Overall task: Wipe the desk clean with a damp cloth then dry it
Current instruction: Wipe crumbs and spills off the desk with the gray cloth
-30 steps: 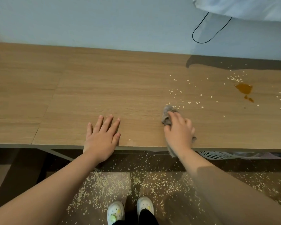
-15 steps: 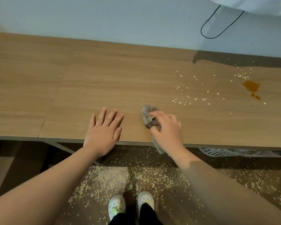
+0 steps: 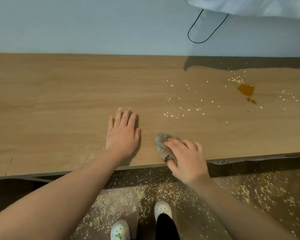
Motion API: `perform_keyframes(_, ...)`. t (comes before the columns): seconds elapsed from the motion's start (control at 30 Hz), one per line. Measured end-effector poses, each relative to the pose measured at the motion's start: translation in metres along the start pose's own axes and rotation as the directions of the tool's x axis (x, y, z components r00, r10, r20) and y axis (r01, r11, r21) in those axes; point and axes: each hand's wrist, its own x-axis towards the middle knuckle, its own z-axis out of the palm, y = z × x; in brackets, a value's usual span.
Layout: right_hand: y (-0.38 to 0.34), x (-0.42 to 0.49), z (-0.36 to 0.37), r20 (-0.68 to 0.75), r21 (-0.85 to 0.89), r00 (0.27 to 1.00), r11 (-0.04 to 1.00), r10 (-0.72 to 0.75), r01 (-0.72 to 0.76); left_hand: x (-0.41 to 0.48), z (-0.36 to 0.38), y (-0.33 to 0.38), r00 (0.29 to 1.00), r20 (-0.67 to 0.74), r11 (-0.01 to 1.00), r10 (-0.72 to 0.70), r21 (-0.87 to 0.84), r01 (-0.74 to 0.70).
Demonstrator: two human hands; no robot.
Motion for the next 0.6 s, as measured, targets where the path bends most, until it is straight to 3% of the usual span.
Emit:
perform_keyframes(0.03,0.017,0.007,-0.004,-0.023,-0.045,1.000,0.999,0.020,-0.021,0.012,0.002,0.007,0.999,0.015,0.999,-0.044,-0.008,0.044)
perform_keyframes(0.1,0.066,0.029,-0.005,-0.119,-0.068,0.964,0.967,0.239,-0.248,0.028,0.009,0.019,0.985,0.054,0.987,-0.161,-0.008,0.162)
perform_keyframes(0.17,0.111,0.054,-0.011,-0.199,0.057,0.840,0.862,0.504,-0.503,0.034,0.016,0.025,0.971,0.054,0.972,-0.235,0.024,0.234)
perform_keyframes(0.23,0.130,0.079,-0.011,-0.254,0.233,0.718,0.761,0.648,-0.605,0.034,0.020,0.026,0.967,0.029,0.966,-0.254,0.052,0.252)
perform_keyframes(0.27,0.127,0.087,-0.009,-0.254,0.251,0.707,0.751,0.660,-0.611,0.033,0.020,0.027,0.966,0.019,0.965,-0.258,0.061,0.256)
perform_keyframes(0.33,0.105,0.092,-0.006,-0.233,0.171,0.824,0.856,0.516,-0.488,0.034,0.020,0.027,0.964,0.007,0.961,-0.266,0.074,0.265)
perform_keyframes(0.4,0.074,0.081,-0.003,-0.158,0.093,0.971,0.982,0.177,-0.164,0.035,0.020,0.028,0.962,0.005,0.959,-0.273,0.079,0.271)
perform_keyframes(0.47,0.060,0.065,-0.006,0.001,0.046,0.995,0.994,-0.101,0.100,0.033,0.019,0.030,0.961,0.002,0.959,-0.276,0.072,0.275)
perform_keyframes(0.53,0.078,0.066,-0.013,0.030,0.032,0.993,0.993,-0.116,0.115,0.033,0.019,0.030,0.962,-0.010,0.959,-0.274,0.068,0.274)
perform_keyframes(0.6,0.116,0.081,-0.016,-0.158,0.079,0.979,0.990,0.128,-0.117,0.032,0.018,0.030,0.962,-0.018,0.960,-0.274,0.062,0.275)
